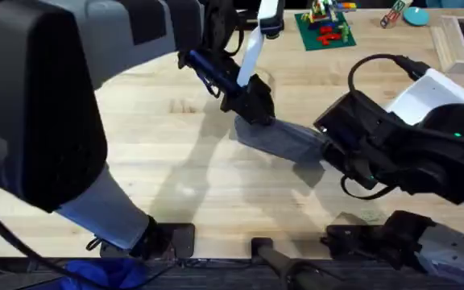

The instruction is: Unzip the bag, pick up the pens from the table one at a time and place them inside, then zip the bag closed.

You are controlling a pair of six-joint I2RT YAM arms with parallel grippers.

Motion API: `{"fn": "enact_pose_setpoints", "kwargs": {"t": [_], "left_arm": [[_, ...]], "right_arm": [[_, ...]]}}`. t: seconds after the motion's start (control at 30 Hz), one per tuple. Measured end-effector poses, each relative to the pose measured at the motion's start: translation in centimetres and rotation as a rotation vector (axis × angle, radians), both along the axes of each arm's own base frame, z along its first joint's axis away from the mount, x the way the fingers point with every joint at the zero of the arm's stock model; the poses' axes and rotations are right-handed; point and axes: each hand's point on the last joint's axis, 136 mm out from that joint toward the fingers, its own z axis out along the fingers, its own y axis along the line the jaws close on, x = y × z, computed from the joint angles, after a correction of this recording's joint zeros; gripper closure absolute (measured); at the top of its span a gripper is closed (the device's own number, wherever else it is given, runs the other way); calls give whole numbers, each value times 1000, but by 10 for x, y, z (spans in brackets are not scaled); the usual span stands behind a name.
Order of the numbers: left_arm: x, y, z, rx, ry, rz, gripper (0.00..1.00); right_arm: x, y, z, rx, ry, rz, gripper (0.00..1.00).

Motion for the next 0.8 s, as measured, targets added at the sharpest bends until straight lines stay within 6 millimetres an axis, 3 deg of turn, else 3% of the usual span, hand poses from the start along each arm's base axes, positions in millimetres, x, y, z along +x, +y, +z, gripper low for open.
{"fn": "enact_pose_setpoints", "kwargs": {"t": [0.53,0.57,0.67,0.8], "left_arm": [[0,1,-1,5,2,1,960],[0,1,-1,6,1,1,960],[3,4,-1,10,-5,11,960],[7,9,-2,15,-7,27,932]], "right_arm": [[-4,2,-3,64,0,-120,965],[-4,1,-3,62,1,-123,899],[-17,-14,-10,2,52,-141,545],[-22,-21,-16,-20,70,-152,231]]}}
